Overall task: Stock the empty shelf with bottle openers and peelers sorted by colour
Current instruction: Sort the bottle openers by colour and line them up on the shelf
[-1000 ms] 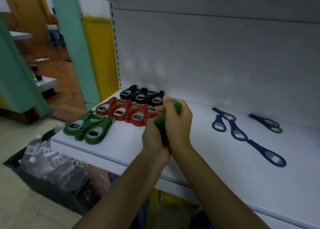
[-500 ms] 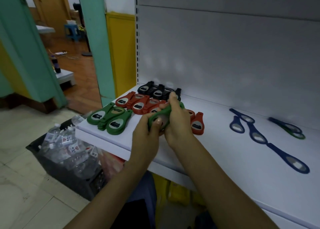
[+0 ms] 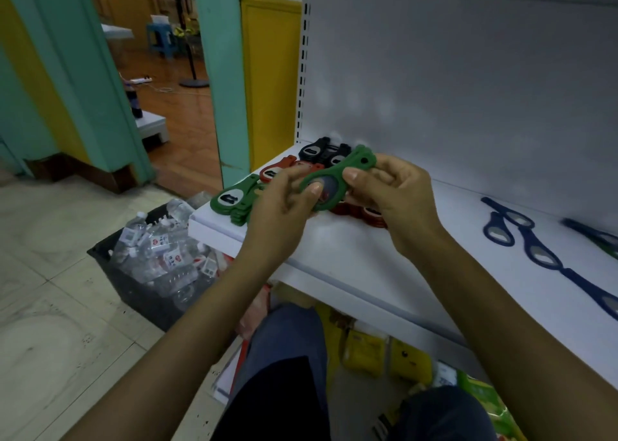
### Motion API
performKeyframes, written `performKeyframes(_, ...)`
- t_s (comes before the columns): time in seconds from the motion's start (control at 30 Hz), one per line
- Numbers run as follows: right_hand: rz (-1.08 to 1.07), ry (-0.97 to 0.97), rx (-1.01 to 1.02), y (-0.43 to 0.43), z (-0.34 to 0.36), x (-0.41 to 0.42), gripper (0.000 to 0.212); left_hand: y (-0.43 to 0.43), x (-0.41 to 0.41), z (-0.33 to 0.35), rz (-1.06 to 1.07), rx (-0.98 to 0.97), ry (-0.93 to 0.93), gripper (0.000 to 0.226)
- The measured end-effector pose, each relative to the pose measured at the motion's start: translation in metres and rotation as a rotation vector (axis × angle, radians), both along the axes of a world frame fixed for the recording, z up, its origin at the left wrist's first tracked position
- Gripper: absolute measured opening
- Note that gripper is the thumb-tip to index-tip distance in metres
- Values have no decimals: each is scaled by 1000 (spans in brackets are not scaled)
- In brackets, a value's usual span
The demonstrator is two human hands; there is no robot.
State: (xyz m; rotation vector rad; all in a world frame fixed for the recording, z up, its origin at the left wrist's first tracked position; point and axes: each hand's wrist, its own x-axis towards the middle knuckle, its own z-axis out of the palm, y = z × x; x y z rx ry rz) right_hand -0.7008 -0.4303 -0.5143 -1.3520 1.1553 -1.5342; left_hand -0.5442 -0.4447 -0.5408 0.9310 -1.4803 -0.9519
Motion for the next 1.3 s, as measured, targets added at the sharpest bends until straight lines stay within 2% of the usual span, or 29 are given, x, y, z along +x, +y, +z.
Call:
performKeyframes(0.07, -89, 148, -94, -1, -2, 5, 25, -2, 19, -3, 212, -258, -254, 31)
performKeyframes(0.17, -164, 667, -395, -5, -16, 16, 30, -4, 51, -18, 303, -489, -585, 29)
performKeyframes(0.23, -141, 976, -567, -11, -29, 26, 31, -3, 64, -32, 238, -534, -779, 31)
performKeyframes(0.3, -127, 1224, -746, -19, -38, 33, 30, -1, 69, -41, 142, -521, -905, 48)
performKeyframes(0.4, -72, 1420, -948, -26, -49, 33, 25, -3, 70, -49, 95, -541, -921, 65)
performKeyframes(0.47, -32, 1449, -979, -27, -52, 29, 24, -5, 69, -52, 126, -600, -931, 64)
performKeyframes(0.57, 70, 1426, -870, -31, -45, 29, 32, -8, 67, -57, 154, -671, -949, 58)
performKeyframes(0.7, 196, 1412, -805, -33, -36, 27, 32, -10, 68, -62, 177, -658, -898, 56)
performKeyframes(0.8, 172, 1392, -774, -31, -41, 25, 31, -12, 67, -61, 193, -637, -810, 53)
performKeyframes(1.0, 13, 1243, -572, -24, -55, 12, 22, -18, 69, -62, 186, -867, -859, 34)
performKeyframes(1.13, 74, 1257, -451, -28, -55, 4, 22, -21, 70, -60, 153, -877, -866, 31)
performKeyframes(1.3, 85, 1273, -435, -30, -58, 8, 13, -19, 70, -59, 133, -836, -868, 28)
